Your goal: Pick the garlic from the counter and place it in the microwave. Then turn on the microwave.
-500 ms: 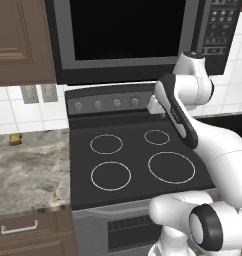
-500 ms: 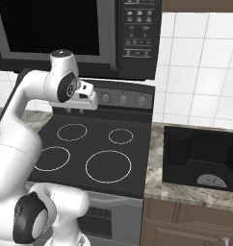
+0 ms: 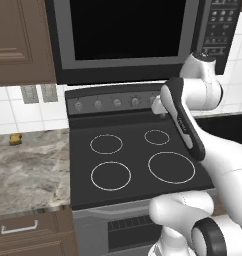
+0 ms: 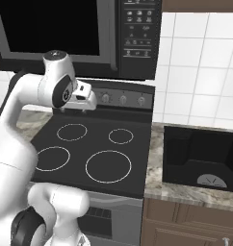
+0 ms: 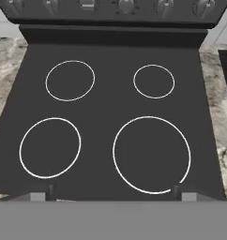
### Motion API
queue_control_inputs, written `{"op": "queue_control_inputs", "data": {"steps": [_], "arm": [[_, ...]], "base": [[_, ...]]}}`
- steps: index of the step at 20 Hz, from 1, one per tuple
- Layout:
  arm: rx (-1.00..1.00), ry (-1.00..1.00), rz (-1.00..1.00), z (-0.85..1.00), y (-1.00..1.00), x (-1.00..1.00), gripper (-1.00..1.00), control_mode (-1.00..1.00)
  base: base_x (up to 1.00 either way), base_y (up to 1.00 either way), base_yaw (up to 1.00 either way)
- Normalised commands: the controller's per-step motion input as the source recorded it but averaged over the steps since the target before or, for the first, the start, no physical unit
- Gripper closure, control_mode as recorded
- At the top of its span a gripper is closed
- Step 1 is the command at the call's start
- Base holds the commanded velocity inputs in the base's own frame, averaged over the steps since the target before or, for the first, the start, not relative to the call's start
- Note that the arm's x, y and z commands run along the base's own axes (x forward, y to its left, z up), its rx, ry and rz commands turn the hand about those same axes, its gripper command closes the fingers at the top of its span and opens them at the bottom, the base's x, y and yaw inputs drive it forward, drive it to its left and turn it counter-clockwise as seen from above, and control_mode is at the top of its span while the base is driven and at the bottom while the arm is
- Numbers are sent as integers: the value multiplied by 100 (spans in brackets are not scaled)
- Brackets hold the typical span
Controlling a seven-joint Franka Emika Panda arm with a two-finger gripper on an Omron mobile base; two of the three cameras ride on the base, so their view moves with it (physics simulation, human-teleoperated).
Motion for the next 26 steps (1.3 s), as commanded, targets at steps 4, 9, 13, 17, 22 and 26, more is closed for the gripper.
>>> {"op": "queue_control_inputs", "data": {"steps": [4,9,13,17,22,26], "arm": [[0,-31,-3,33,-25,-49,-100,-100],[0,-36,-7,47,-32,-44,-100,-100],[0,-33,-7,49,-32,-29,-100,-100],[0,-31,-2,49,-25,-17,-100,-100],[0,-25,0,46,-12,-4,-100,-100],[0,-19,0,42,-2,0,-100,-100]], "base": [[0,0,0],[0,0,0],[0,0,0],[0,0,0],[0,0,0],[0,0,0]]}}
